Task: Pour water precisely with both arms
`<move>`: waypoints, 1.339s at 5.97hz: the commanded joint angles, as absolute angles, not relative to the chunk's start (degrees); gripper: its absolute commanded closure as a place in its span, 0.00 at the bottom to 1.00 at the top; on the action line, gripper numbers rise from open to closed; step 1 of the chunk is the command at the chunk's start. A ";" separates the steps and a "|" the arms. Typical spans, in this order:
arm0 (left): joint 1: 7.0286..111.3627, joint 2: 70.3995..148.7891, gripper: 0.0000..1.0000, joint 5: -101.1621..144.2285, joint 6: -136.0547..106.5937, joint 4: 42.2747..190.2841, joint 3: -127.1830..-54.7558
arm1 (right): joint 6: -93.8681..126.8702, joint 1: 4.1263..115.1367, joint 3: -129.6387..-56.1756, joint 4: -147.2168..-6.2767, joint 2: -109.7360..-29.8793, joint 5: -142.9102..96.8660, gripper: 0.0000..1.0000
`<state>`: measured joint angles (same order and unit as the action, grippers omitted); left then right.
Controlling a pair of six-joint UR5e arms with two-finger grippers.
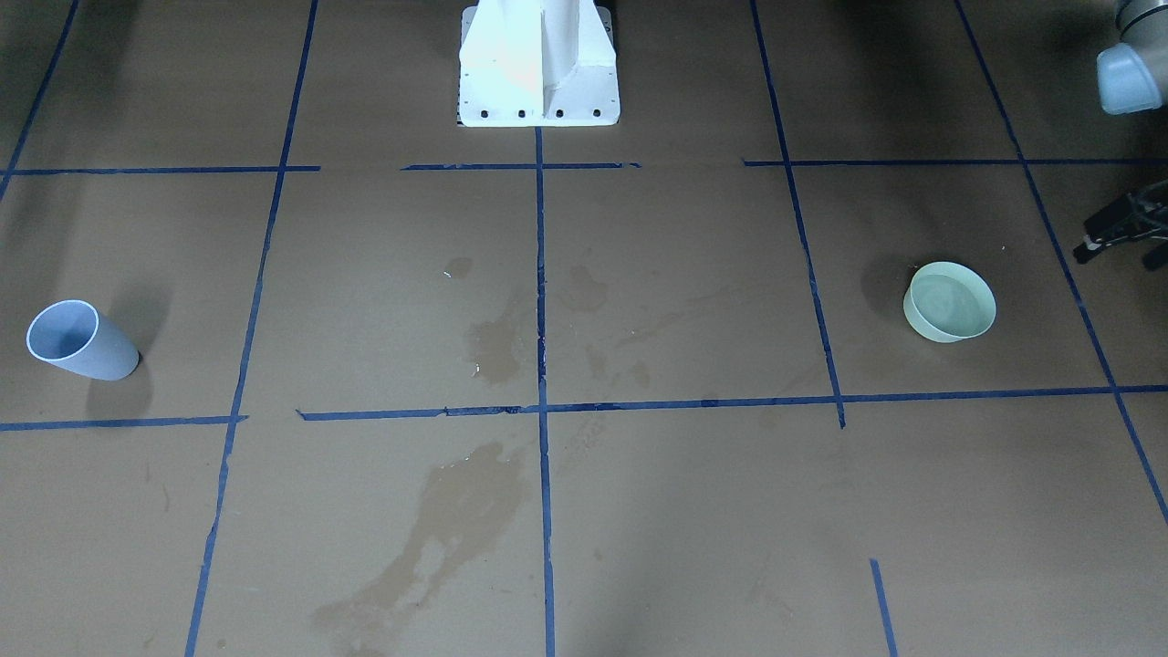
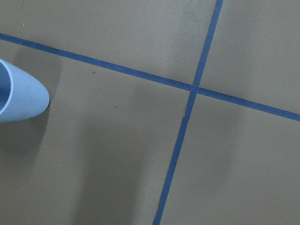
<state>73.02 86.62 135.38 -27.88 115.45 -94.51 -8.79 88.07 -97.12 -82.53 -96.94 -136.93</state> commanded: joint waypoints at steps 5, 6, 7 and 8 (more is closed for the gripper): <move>57.83 88.15 0.02 127.97 -48.69 133.68 -86.49 | -8.79 88.07 -97.12 -82.53 -96.94 -136.85 0.00; 57.83 88.24 0.60 127.97 -48.95 133.59 -86.31 | -8.79 88.07 -97.03 -82.53 -96.94 -136.85 0.00; 57.83 88.24 0.92 127.88 -48.78 133.51 -85.87 | -8.79 88.07 -97.12 -82.53 -96.94 -136.85 0.00; 57.83 88.24 0.96 127.88 -48.78 133.51 -85.61 | -8.79 88.07 -97.12 -82.53 -96.94 -136.85 0.00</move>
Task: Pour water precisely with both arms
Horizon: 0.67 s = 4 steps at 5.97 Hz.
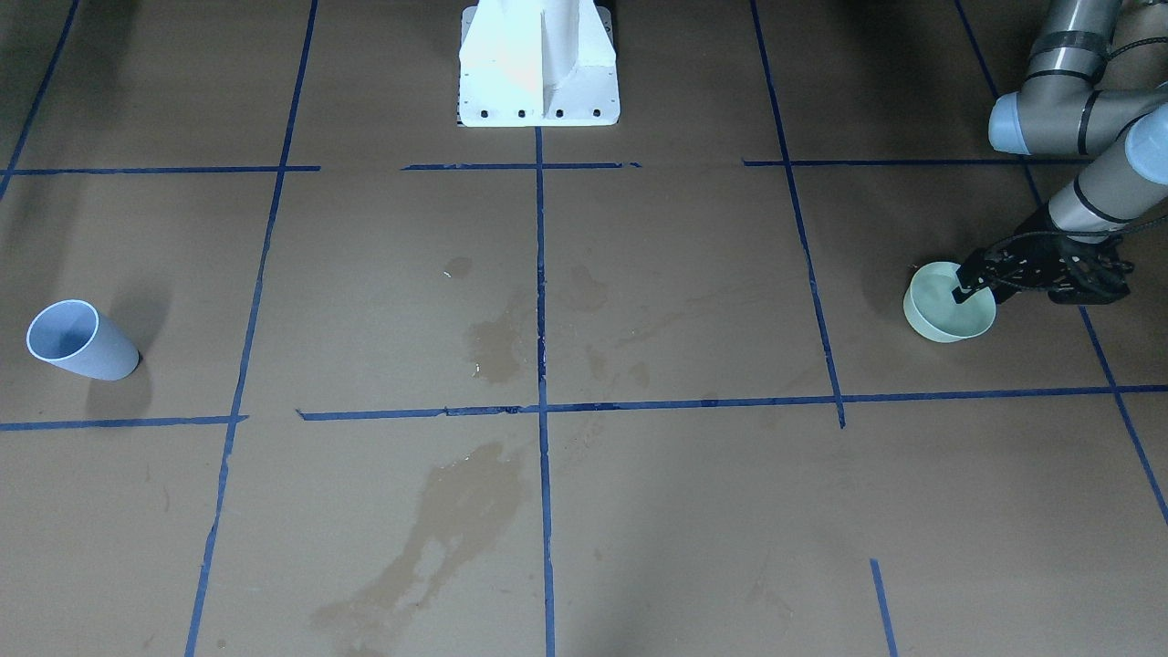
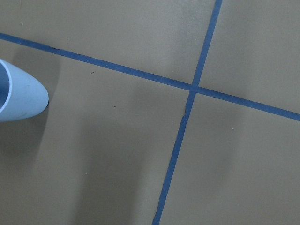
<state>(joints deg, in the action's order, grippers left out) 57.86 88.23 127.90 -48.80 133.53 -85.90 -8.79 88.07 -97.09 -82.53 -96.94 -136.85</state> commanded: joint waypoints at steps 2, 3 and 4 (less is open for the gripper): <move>57.83 88.42 1.00 128.58 -48.87 133.07 -86.48 | -8.79 88.07 -97.12 -82.53 -96.94 -136.85 0.00; 57.92 90.07 1.00 129.45 -48.87 131.59 -87.96 | -8.79 88.07 -97.12 -82.53 -96.94 -136.85 0.00; 57.92 92.61 1.00 130.16 -48.95 127.22 -90.68 | -8.79 88.07 -97.12 -82.53 -96.94 -136.85 0.00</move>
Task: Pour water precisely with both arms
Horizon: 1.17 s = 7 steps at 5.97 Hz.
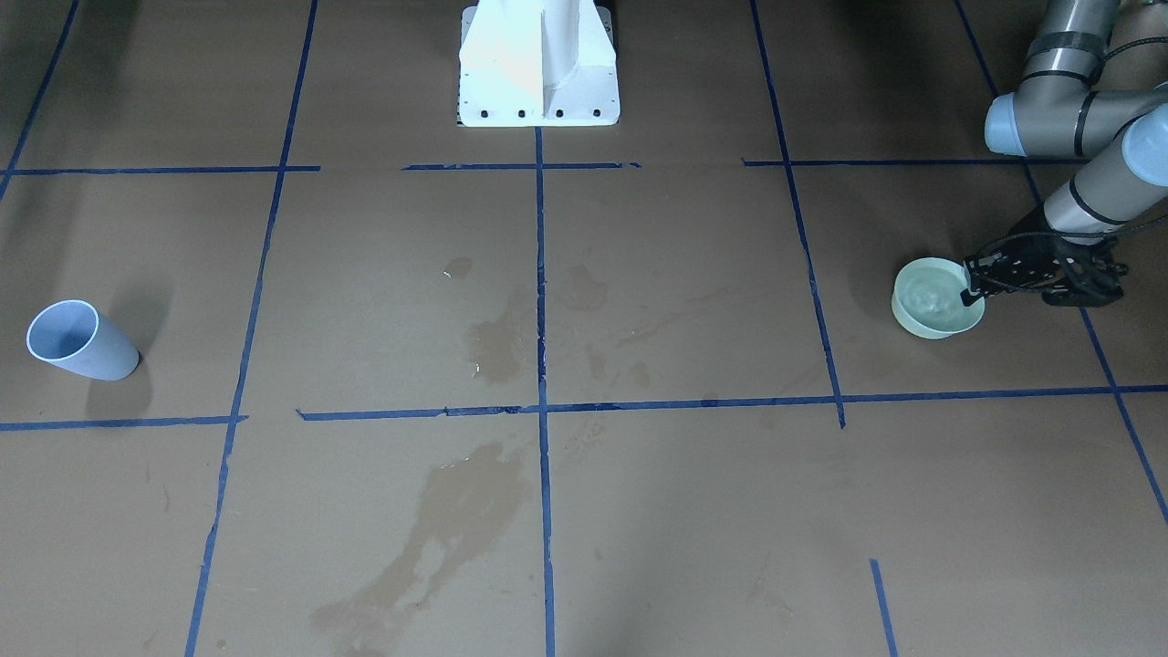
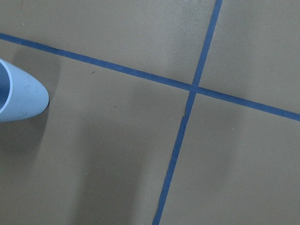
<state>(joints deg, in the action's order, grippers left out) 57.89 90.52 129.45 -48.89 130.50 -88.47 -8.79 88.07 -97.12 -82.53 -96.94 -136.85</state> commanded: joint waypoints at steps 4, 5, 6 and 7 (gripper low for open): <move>48.50 114.46 1.00 129.47 -62.68 100.75 -99.07 | -8.79 88.07 -97.12 -82.53 -96.94 -136.85 0.00; 44.51 120.44 1.00 126.33 -69.11 100.72 -96.18 | -8.70 88.07 -97.12 -82.62 -96.94 -136.93 0.00; 40.82 126.76 1.00 124.21 -74.48 101.16 -90.84 | -8.79 88.07 -97.03 -82.62 -96.94 -136.85 0.00; 38.61 131.26 1.00 121.67 -76.18 101.51 -86.44 | -8.79 88.07 -96.94 -82.62 -96.94 -136.85 0.00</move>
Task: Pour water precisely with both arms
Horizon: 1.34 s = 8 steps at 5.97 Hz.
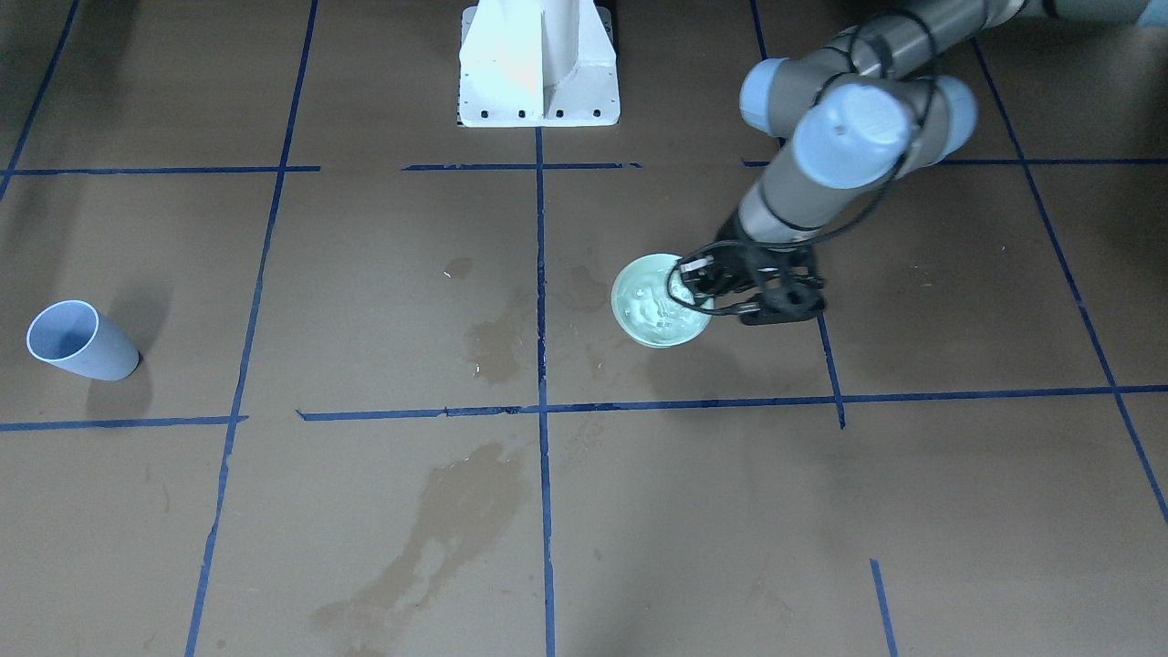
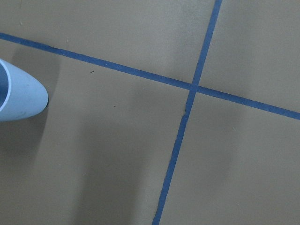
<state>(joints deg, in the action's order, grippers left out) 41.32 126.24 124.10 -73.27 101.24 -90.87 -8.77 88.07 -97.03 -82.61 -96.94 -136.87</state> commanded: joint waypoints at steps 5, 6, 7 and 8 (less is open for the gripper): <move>34.01 135.35 1.00 116.89 -79.10 108.80 -77.53 | -8.79 88.07 -96.77 -82.62 -96.86 -136.84 0.00; 33.84 135.26 0.95 116.98 -79.10 108.90 -77.35 | -8.79 88.07 -96.77 -82.62 -96.86 -136.85 0.00; 33.84 135.26 0.80 116.90 -79.19 109.07 -77.34 | -8.79 88.07 -96.77 -82.62 -96.86 -136.85 0.00; 33.75 135.18 0.57 116.89 -79.19 109.42 -77.34 | -8.70 87.72 -96.77 -82.62 -96.77 -136.85 0.00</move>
<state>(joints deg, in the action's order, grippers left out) 33.82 135.23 116.91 -79.16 109.11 -77.39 -8.76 87.93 -96.77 -82.62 -96.82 -136.84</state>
